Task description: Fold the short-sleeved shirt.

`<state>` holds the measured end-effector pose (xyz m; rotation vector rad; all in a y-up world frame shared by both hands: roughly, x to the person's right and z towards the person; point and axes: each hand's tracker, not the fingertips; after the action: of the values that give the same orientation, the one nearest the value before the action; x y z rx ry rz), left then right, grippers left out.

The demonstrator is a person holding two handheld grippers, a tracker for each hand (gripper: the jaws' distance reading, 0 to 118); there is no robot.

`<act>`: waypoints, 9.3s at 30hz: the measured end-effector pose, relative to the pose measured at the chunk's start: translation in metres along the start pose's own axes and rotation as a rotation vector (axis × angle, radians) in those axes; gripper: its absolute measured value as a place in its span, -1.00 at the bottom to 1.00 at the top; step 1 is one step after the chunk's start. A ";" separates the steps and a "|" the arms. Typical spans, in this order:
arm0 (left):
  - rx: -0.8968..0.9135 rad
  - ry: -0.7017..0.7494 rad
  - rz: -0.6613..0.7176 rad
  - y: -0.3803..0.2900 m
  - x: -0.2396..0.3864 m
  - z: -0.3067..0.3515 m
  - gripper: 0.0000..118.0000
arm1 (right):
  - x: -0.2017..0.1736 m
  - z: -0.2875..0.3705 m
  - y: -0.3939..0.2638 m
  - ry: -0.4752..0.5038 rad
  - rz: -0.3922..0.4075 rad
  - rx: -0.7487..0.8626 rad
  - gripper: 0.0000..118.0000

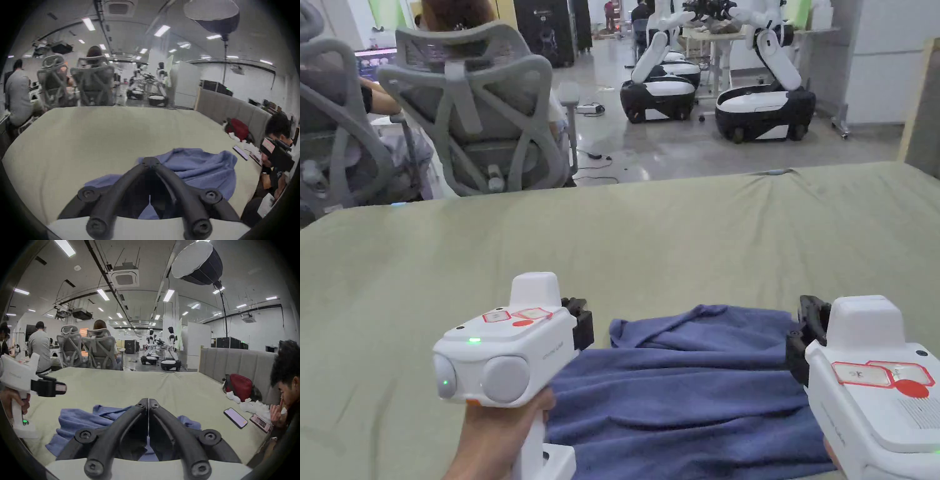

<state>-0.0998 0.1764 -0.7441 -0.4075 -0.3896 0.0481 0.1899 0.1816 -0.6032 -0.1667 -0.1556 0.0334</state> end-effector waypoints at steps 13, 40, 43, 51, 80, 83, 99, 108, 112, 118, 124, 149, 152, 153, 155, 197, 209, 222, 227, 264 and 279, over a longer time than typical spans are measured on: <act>-0.135 0.117 0.046 0.000 -0.043 -0.046 0.50 | -0.014 -0.010 0.010 0.013 0.046 -0.013 -0.97; -0.344 0.249 0.015 -0.027 -0.074 -0.100 -0.98 | 0.004 -0.032 -0.004 0.011 0.056 -0.077 -0.97; -0.209 0.182 -0.023 -0.013 -0.068 -0.087 -0.98 | 0.028 -0.040 0.009 -0.007 0.073 -0.071 -0.97; -0.115 0.130 -0.118 0.017 -0.033 -0.086 -0.97 | 0.134 -0.086 -0.011 -0.078 -0.001 -0.297 0.81; -0.027 0.066 -0.054 0.035 -0.030 -0.089 -0.97 | 0.158 -0.148 -0.056 0.061 -0.121 -0.240 -0.76; 0.061 0.057 -0.049 0.054 -0.034 -0.078 -0.97 | 0.140 -0.144 -0.029 0.037 -0.086 -0.122 -0.76; 0.299 0.189 -0.142 0.205 -0.015 -0.074 -0.97 | 0.044 -0.233 0.168 -0.047 0.073 0.074 -0.76; 0.450 0.290 -0.164 0.324 -0.036 -0.074 -0.97 | 0.068 -0.277 0.290 -0.190 0.127 0.063 -0.76; 0.475 0.341 -0.184 0.353 -0.035 -0.081 -0.97 | 0.076 -0.291 0.304 -0.195 0.093 0.003 -0.76; 0.483 0.337 -0.192 0.348 -0.035 -0.089 -0.97 | 0.070 -0.288 0.279 -0.173 0.090 0.026 -0.76; 0.400 0.323 -0.165 0.290 -0.046 -0.114 -0.97 | 0.066 -0.305 0.217 -0.132 0.081 -0.055 -0.76; 0.014 0.236 0.050 -0.031 -0.035 0.025 -0.97 | 0.036 -0.062 -0.011 -0.060 0.115 -0.289 -0.76; -0.065 0.237 0.034 -0.073 -0.037 0.044 -0.97 | 0.042 -0.038 -0.043 -0.084 0.083 -0.375 -0.76; -0.083 0.229 0.031 -0.084 -0.036 0.047 -0.97 | 0.041 -0.036 -0.052 -0.095 0.098 -0.413 -0.76; -0.115 0.225 0.019 -0.103 -0.034 0.048 -0.97 | 0.038 -0.039 -0.066 -0.121 0.121 -0.474 -0.76; -0.224 0.348 0.122 -0.144 -0.037 0.053 0.19 | 0.044 -0.013 -0.029 -0.100 -0.017 -0.304 -1.00; -0.213 0.334 0.145 -0.140 -0.041 0.029 -0.93 | 0.051 -0.106 0.013 -0.005 0.027 -0.322 -1.00; -0.254 0.315 0.170 -0.094 -0.042 0.002 -0.93 | 0.069 -0.338 0.004 0.098 0.055 -0.597 -0.95; -0.253 0.311 0.149 -0.085 -0.036 -0.015 -0.93 | 0.077 -0.374 -0.024 0.139 0.063 -0.749 0.34; 0.219 0.293 -0.129 0.255 -0.023 -0.054 -0.93 | 0.052 -0.261 0.268 0.045 0.202 -0.113 -0.96; 0.332 0.449 -0.123 0.437 -0.067 -0.085 -0.94 | 0.106 -0.312 0.424 -0.121 0.117 0.073 -0.96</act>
<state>-0.1156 0.5374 -1.0131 -0.0582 0.0395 -0.0971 0.3351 0.5532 -0.9625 -0.1012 -0.2647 0.1659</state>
